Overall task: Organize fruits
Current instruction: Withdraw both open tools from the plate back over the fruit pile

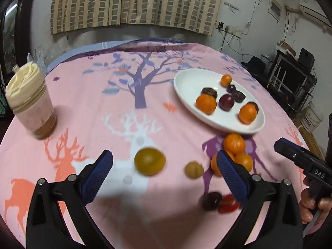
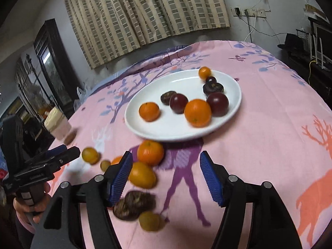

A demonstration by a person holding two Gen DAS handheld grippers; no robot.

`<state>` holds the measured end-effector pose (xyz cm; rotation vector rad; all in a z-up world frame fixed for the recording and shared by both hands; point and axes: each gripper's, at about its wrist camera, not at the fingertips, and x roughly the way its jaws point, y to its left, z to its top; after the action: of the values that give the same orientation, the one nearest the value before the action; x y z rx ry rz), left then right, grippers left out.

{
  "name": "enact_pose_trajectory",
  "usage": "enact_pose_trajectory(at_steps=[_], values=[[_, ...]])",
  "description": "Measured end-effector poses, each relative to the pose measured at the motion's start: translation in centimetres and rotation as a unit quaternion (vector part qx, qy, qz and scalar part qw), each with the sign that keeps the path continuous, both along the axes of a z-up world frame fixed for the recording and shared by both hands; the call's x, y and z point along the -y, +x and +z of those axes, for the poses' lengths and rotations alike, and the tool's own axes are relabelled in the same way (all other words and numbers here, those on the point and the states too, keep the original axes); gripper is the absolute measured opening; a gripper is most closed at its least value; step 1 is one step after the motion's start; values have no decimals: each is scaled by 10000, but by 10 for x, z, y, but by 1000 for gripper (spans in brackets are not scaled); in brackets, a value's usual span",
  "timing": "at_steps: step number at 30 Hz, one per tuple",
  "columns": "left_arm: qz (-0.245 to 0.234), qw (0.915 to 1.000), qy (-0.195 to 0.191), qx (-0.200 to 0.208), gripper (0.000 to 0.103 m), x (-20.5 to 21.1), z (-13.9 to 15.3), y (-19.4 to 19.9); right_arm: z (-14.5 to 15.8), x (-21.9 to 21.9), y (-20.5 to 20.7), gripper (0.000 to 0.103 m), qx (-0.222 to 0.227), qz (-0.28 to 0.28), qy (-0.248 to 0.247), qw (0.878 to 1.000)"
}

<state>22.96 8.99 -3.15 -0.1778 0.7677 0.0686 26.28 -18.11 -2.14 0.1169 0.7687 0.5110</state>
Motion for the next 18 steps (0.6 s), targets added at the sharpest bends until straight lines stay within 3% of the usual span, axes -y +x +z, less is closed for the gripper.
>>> enact_pose_trajectory(at_steps=[3,5,9,12,18], values=[[80,9998,165,14,98,-2,-4,-12,-12,-2,-15,68,-163,166,-121,9997],[82,9998,185,65,98,-4,-3,-17,-14,-3,-24,61,-297,345,-163,9988],[95,9999,-55,-28,98,-11,-4,-15,-9,-10,-39,52,-213,493,-626,9966],[112,9998,-157,11,98,-14,-3,-17,-19,-17,-44,48,-395,585,-855,9938],[165,9997,-169,-6,98,-16,-3,-17,-29,-19,-38,45,-682,595,-900,9918]])
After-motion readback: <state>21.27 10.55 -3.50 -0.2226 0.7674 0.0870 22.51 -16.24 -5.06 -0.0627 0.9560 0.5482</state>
